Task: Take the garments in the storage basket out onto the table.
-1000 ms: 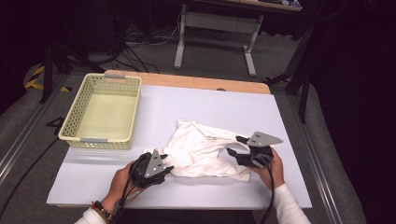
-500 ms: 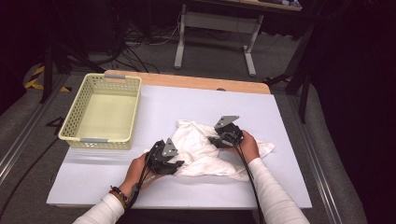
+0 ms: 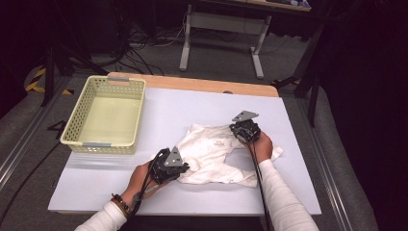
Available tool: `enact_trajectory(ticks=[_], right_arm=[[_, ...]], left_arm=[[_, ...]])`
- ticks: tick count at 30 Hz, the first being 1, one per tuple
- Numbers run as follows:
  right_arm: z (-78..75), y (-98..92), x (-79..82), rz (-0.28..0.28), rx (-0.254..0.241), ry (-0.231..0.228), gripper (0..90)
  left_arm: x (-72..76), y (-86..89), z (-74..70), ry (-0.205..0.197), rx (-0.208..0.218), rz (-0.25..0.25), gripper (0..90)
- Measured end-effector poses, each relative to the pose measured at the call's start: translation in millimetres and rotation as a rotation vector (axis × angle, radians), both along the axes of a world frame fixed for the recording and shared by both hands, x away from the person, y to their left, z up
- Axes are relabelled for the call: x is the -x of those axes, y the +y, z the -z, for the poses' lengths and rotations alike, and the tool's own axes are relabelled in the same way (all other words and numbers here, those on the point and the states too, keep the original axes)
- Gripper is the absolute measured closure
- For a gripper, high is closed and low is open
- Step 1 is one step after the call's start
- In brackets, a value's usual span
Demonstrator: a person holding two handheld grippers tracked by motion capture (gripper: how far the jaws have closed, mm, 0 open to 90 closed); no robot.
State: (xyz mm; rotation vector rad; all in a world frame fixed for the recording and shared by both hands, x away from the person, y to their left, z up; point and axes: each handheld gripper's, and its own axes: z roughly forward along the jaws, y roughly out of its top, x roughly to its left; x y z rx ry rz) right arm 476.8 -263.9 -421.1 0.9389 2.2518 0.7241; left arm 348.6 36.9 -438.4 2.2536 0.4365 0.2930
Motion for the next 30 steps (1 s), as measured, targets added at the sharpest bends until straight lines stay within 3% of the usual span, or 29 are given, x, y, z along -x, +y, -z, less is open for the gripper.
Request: enact_trajectory(ticks=[3,7,11,14,17,20,23,25,30], right_arm=[[-4.9,-7.0,-3.0,0.026,-0.008,-0.005,87.6],[-9.6,-9.8,-10.3,0.043,0.015,-0.013,87.7],[-7.6,-7.6,-21.6,0.061,0.047,-0.020,87.6],[-3.9,-7.4,-27.6,0.070,0.051,0.001,86.2],[-0.7,-8.3,-29.4,0.082,0.062,0.014,71.8],[-4.5,-16.6,-22.8,0.106,0.026,0.039,62.5],[-11.1,-32.2,-10.1,0.114,-0.022,0.021,59.9],[-15.7,-47.0,0.7,0.126,-0.049,0.012,58.1],[-13.9,-86.6,31.1,0.156,-0.179,0.036,53.2]], left_arm=[[8.9,-1.2,-4.1,-0.016,-0.001,0.029,84.5],[25.8,-4.5,-8.5,-0.062,-0.033,0.069,84.5],[39.5,-9.1,-9.3,-0.083,-0.025,0.111,84.4],[48.0,-13.1,-6.9,-0.116,-0.063,0.138,84.0],[50.6,-12.0,-6.4,-0.123,-0.075,0.139,83.6],[49.4,-7.6,-7.5,-0.116,-0.058,0.127,83.4],[52.3,-3.0,-6.7,-0.110,-0.048,0.123,82.6],[58.6,-3.0,-5.0,-0.128,-0.056,0.129,82.4],[65.4,-0.4,-0.5,-0.112,-0.055,0.152,81.9]])
